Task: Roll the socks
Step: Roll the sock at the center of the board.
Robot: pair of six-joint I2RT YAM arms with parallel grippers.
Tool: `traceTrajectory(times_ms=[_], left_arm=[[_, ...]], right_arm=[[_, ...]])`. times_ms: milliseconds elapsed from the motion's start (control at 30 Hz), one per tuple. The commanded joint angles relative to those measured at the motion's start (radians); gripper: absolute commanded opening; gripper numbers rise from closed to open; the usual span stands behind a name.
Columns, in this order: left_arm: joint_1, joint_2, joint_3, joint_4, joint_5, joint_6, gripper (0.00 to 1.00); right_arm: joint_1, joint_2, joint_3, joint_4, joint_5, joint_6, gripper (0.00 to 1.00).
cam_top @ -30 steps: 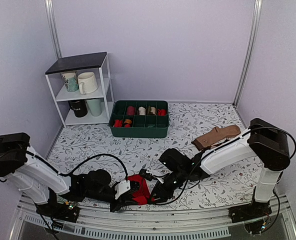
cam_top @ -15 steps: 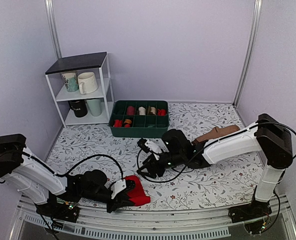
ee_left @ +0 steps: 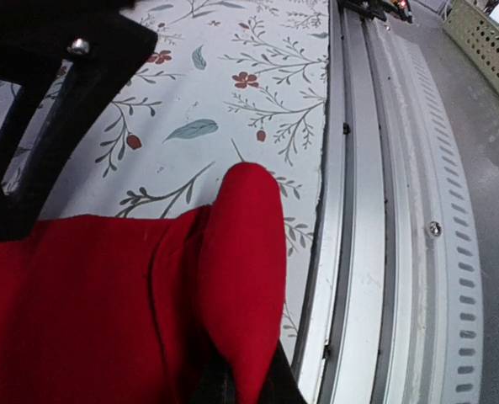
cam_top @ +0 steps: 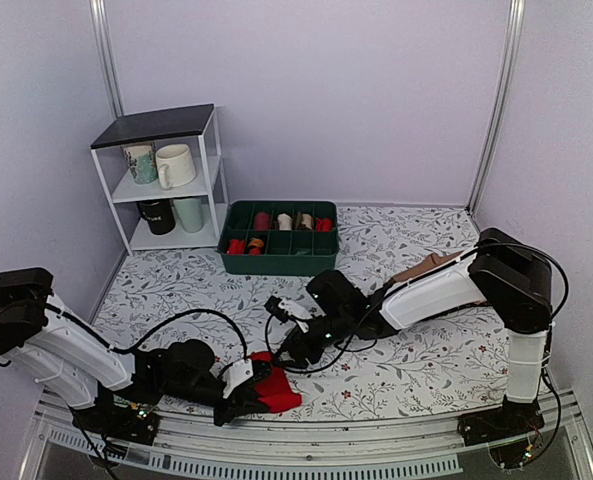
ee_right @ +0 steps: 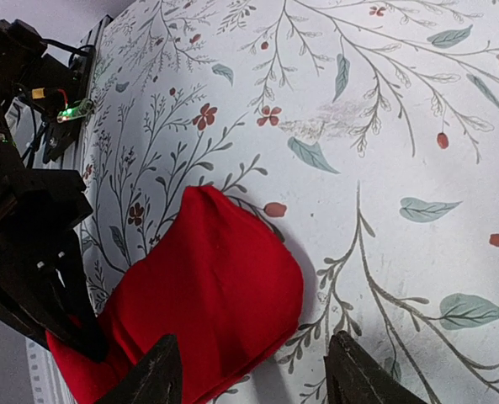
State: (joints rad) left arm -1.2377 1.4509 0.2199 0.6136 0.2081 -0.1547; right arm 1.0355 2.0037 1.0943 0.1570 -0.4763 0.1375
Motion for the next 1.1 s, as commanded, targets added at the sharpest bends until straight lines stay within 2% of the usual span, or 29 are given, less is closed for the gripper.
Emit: traceTrajectory(times_ms=[0, 233, 300, 367, 533, 800, 967, 1067], left_arm=[[0.011, 0.019, 0.007, -0.017, 0.017, -0.002, 0.00], [0.010, 0.028, 0.012, -0.018, 0.025, -0.005, 0.00], [0.010, 0.031, 0.015, -0.022, 0.026, -0.005, 0.00], [0.009, 0.033, 0.016, -0.026, 0.026, -0.006, 0.00], [0.009, 0.032, 0.018, -0.031, 0.022, -0.008, 0.00], [0.012, 0.014, 0.034, -0.056, -0.035, 0.022, 0.00], [0.054, 0.058, 0.086, -0.050, -0.015, 0.091, 0.00], [0.081, 0.107, 0.118, -0.031, 0.033, 0.133, 0.00]], right_arm=[[0.021, 0.054, 0.035, -0.006, -0.027, -0.002, 0.58], [0.048, 0.096, 0.073, -0.006, -0.020, 0.000, 0.58], [0.051, 0.102, 0.079, -0.007, -0.009, -0.002, 0.54], [0.052, 0.105, 0.079, -0.013, 0.013, -0.001, 0.44], [0.050, 0.093, 0.041, -0.021, 0.161, 0.024, 0.02], [0.040, 0.004, -0.079, -0.085, 0.571, 0.114, 0.00], [0.017, -0.049, -0.147, -0.109, 0.690, 0.208, 0.00], [0.015, -0.066, -0.164, -0.128, 0.712, 0.237, 0.00]])
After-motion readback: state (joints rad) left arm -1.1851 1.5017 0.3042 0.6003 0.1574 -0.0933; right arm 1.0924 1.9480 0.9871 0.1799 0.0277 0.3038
